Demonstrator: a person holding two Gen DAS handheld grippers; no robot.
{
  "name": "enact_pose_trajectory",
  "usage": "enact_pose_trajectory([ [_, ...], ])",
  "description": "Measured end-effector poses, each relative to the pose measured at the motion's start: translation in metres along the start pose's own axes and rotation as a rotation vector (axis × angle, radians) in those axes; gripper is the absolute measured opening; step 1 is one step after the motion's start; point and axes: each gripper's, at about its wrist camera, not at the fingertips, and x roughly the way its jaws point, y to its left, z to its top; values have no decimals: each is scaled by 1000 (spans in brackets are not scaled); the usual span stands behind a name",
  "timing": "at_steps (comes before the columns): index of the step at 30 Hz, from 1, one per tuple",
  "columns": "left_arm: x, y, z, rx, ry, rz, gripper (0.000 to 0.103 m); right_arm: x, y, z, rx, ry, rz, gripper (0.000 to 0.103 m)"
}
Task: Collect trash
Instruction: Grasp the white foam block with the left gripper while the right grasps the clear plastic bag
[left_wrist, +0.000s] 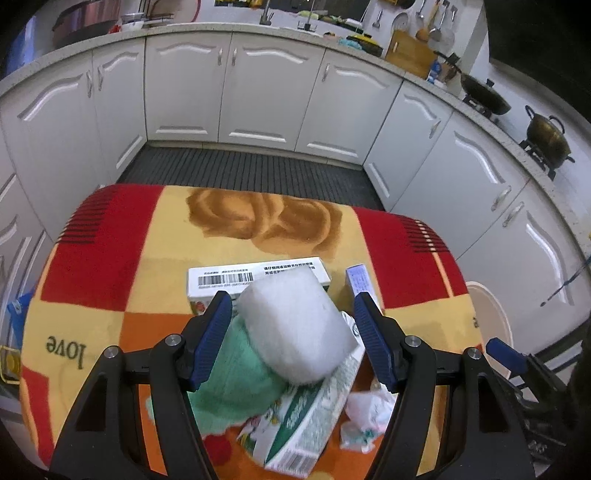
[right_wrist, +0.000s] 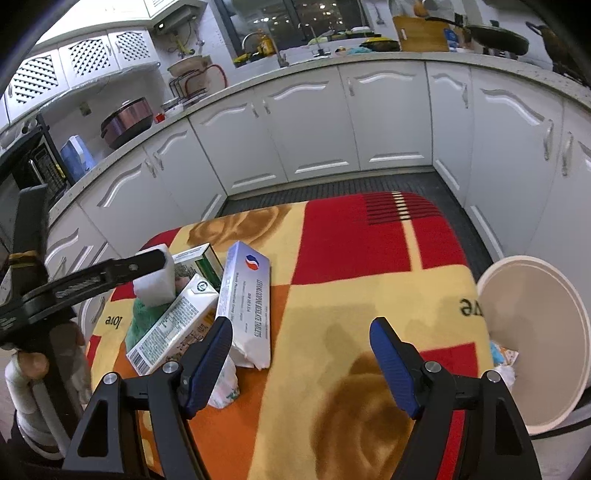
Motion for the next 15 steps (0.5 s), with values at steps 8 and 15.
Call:
enact_pose_trajectory([
  [8,11,20,4,-58,39,-101,42,34,16,7,-6,57,57,75],
  [15,-16,31,7,-38,-6,-129,37,44,37,0,-76,101,113,70],
])
